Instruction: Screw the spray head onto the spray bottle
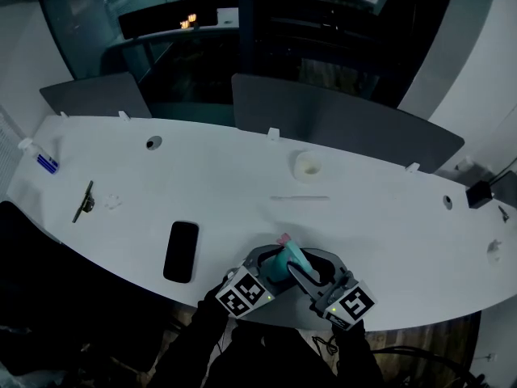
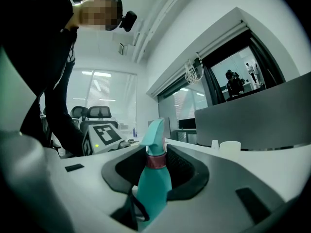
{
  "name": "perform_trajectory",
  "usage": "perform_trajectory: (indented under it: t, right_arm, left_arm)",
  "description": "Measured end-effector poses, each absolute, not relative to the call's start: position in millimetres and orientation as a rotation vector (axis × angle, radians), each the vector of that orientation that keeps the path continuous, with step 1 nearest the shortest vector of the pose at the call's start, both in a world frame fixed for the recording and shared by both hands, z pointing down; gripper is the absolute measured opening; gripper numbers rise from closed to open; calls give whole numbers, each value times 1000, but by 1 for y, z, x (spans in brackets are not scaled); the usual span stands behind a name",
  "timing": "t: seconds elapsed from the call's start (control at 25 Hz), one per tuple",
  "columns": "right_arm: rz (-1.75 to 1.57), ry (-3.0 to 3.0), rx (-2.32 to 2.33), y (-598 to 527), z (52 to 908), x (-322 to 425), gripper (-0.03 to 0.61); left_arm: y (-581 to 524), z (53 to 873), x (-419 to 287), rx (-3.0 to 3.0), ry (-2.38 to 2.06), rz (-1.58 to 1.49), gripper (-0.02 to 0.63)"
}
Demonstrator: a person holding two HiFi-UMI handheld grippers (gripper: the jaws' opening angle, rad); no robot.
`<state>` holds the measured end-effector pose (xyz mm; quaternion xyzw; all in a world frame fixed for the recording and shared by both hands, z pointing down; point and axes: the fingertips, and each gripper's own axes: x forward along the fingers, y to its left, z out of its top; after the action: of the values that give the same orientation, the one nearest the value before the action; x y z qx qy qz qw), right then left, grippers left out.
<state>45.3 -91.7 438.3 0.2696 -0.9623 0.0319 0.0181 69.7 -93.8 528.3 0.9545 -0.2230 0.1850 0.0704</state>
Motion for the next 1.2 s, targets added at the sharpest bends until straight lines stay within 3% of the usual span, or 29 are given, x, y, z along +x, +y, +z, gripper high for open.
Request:
perform_trajectory:
  t: [0.16,0.28,0.44,0.64,0.96,1.04,1.08,1.2]
  right_arm:
    - [70,-2977,876,-93,438,44,132]
    - [51,-2970,884,-95,438,42,132]
    - [67,-2964,864,-92,440,42,132]
    - [71,-2988,821,-94,439,43,132]
    - [69,-2969,873,-90,440,43,132]
    - [71,-2971,864,-90,440,43,132]
    - [65,-2972,849,-89,440,42,132]
    - [60,-2984,806,-90,440,40,132]
  left_arm:
    - [-100,527,60,2665,-1307,407,359]
    - [-103,534,57,2498,-1600,467,364]
    - [-99,527,59,2777,-1283,519,421]
    - [-101,528,73,2836,-638,527,385]
    - [-105,533,62,2545,-1514,390,385]
    - [-105,534,64,2679,-1381,464,404]
    - [-104,533,66,2760,-1248,496,449]
    - [-100,534,72,2844,-777,539,447]
